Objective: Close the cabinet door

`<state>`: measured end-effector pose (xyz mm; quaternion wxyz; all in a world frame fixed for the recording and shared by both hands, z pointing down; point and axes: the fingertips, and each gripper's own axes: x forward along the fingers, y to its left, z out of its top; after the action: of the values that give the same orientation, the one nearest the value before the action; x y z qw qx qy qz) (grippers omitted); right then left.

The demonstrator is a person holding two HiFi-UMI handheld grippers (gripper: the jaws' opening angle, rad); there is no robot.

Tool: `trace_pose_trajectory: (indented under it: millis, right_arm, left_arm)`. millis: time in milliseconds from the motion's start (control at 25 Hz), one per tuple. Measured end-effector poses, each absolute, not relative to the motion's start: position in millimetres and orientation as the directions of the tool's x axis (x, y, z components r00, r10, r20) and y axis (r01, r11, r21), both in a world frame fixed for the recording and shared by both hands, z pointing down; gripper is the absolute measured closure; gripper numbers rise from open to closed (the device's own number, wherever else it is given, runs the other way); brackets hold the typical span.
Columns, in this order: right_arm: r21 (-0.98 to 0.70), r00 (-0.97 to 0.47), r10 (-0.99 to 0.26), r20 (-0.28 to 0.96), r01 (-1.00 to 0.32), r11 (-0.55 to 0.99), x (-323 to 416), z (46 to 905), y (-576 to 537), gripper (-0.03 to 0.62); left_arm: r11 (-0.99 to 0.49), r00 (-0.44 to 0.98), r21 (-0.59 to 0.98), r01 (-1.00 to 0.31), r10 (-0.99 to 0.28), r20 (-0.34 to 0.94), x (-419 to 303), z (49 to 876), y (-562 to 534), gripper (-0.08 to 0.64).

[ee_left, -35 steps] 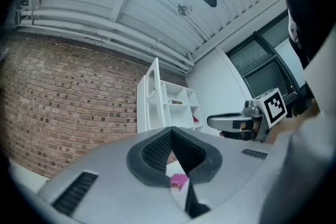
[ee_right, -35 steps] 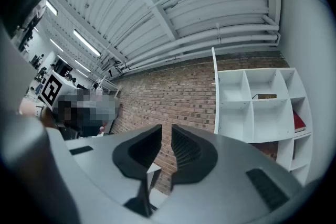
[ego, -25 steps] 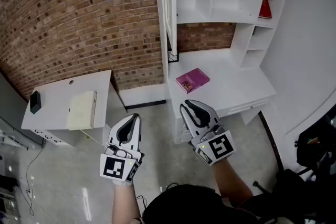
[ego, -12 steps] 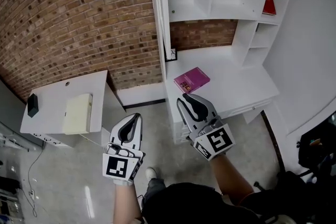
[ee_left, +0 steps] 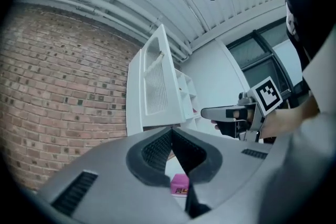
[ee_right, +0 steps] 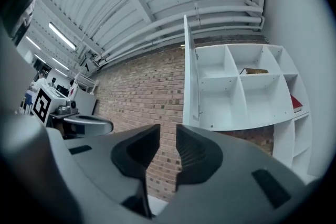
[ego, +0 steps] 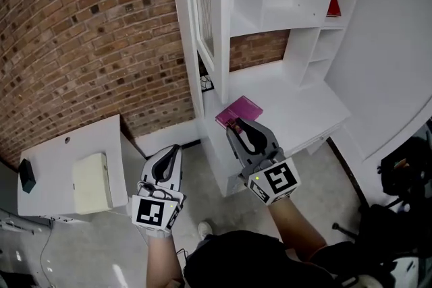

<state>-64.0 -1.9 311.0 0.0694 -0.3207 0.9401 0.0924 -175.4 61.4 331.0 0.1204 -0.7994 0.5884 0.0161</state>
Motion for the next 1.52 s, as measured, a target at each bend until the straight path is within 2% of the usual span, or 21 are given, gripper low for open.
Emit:
trace_pose_trajectory:
  millis: [480,720,800,960,1520]
  right_arm:
    - [0.085,-0.619,-0.764,-0.181,-0.784,0.615,-95,313,-69,0.474]
    - [0.064,-0.542,-0.812,-0.217,-0.838,0.542,-98,310,-79,0.476]
    - [0.062,-0.518,-0.824,-0.229,-0.853,0.519,-96,309,-81,0.496]
    - [0.055,-0.498,-0.833,-0.24,-0.864,0.501,-94,308,-83,0.517]
    - [0.055,-0.492,-0.826,-0.275,-0.866,0.497,-73,308,-92,0.517]
  left_arm:
    - [-0.537,0.553,-0.135,-0.833,-0.821,-0.144,-203,342,-37,0.554]
    - [-0.614,0.631,-0.151,-0.775,-0.764,-0.135,-205,351,-62,0.554]
    - [-0.639,0.653,-0.135,-0.757,-0.745,-0.135,-202,352,-68,0.553]
    - [-0.671,0.684,-0.137,-0.729,-0.717,-0.132,-196,352,-76,0.553]
    - [-0.691,0.717,-0.195,-0.696,-0.683,-0.138,-176,353,-106,0.552]
